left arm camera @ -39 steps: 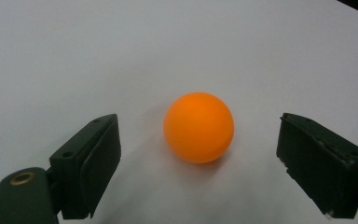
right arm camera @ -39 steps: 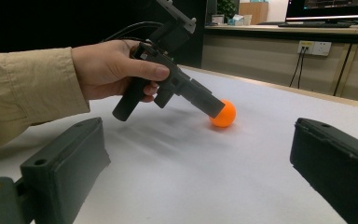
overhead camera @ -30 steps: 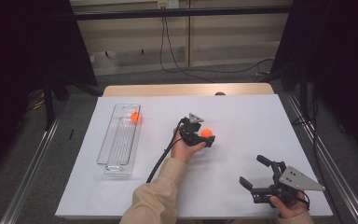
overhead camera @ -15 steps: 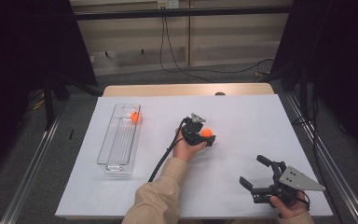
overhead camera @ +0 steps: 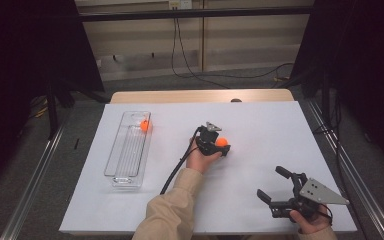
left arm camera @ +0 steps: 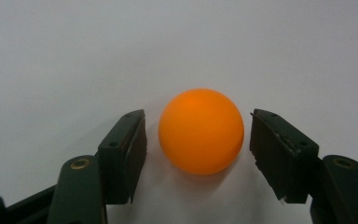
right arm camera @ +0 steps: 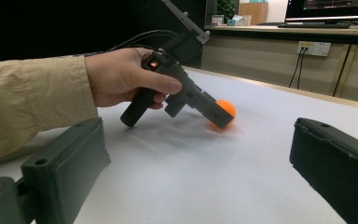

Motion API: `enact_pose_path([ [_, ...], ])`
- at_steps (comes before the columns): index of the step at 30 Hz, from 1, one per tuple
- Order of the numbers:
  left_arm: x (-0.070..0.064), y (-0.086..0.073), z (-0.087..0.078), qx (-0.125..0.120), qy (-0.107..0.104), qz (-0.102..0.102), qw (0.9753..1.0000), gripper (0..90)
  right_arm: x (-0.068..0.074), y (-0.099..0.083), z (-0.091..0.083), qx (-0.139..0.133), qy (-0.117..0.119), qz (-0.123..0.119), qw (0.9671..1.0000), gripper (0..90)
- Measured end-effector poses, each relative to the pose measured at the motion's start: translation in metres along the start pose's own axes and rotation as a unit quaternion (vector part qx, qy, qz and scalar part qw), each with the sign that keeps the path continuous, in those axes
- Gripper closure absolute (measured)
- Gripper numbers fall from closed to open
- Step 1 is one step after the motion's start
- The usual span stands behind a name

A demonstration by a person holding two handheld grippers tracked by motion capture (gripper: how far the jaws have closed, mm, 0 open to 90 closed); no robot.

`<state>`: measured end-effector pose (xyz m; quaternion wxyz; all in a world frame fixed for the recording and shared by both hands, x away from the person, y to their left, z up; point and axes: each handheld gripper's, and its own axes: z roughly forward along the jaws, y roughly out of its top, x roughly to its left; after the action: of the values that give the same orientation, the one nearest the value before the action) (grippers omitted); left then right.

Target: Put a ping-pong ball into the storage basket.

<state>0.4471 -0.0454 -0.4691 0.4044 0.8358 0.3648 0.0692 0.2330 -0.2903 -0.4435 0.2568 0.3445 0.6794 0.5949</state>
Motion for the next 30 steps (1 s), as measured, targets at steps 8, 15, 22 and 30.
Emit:
enact_pose_path([
  [8, 0.0005, 0.0004, 0.0017, 0.0, 0.007, 0.005, 1.0, 41.5, 0.0, 0.0002, -0.0002, -0.001, 0.0, 0.002, 1.0, 3.0],
  [15, -0.0002, 0.0006, 0.0022, -0.001, 0.012, 0.009, 0.9999, 45.3, 0.0001, 0.0002, -0.0002, -0.001, 0.0, 0.002, 1.0, 3.0],
  [22, -0.0018, 0.0006, 0.0027, -0.002, 0.014, 0.012, 0.9998, 50.5, 0.0, 0.0002, -0.0002, -0.001, 0.0, 0.002, 1.0, 3.0],
  [30, -0.0022, 0.0008, 0.0025, -0.002, 0.015, 0.01, 0.9998, 50.8, 0.0, 0.0002, 0.0, -0.001, 0.001, 0.002, 1.0, 3.0],
])
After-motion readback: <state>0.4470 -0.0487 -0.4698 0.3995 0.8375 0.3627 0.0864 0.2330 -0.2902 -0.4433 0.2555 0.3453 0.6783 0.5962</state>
